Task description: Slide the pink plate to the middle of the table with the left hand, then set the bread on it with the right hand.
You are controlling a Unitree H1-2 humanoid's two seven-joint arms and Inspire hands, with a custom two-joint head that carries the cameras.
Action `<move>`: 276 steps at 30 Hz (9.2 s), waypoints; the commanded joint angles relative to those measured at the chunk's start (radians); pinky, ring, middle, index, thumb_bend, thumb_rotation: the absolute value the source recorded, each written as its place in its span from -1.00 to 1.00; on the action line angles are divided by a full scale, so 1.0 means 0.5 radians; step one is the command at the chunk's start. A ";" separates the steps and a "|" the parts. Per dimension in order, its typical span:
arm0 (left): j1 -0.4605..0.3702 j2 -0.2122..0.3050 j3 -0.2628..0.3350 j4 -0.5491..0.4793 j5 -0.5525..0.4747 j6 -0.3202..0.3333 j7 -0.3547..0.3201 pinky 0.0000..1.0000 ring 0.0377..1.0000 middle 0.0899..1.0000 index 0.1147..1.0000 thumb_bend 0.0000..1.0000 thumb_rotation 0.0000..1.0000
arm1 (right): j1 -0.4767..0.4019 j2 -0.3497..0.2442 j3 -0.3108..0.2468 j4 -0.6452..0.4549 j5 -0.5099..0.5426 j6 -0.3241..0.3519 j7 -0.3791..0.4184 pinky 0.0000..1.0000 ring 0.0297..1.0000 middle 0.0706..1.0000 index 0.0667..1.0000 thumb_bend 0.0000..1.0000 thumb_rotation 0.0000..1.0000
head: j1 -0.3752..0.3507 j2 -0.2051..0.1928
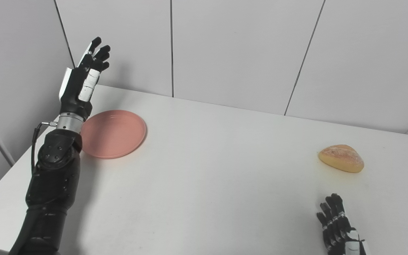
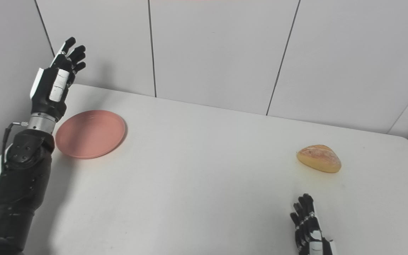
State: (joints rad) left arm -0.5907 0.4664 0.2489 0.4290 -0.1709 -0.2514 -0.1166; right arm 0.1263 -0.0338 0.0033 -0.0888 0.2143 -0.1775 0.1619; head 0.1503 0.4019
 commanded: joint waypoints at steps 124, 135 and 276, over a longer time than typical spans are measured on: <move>-0.198 -0.004 0.023 1.459 0.008 -0.436 -0.306 0.72 0.83 0.91 0.98 0.92 0.59 | 0.048 -0.028 -0.045 -0.053 -0.004 0.024 -0.040 1.00 0.90 0.91 0.91 0.56 1.00 | -0.059 0.100; -0.160 -0.041 0.003 1.412 0.016 -0.437 -0.357 0.66 0.85 0.92 1.00 0.90 0.56 | 0.051 -0.027 -0.032 -0.077 -0.009 0.047 -0.052 1.00 0.90 0.91 0.92 0.58 1.00 | -0.071 0.105; 0.461 -0.857 -0.482 0.166 0.344 -0.272 0.113 0.91 0.95 1.00 1.00 0.61 0.75 | 0.033 0.149 0.109 -0.140 -0.225 0.064 -0.208 0.99 0.75 0.80 0.85 0.65 1.00 | -0.456 0.213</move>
State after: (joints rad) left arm -0.4262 0.0248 0.0046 0.4584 -0.0062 -0.3569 -0.0725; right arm 0.1481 0.0381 0.0556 -0.1399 0.1002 -0.1522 0.0551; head -0.0782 0.5077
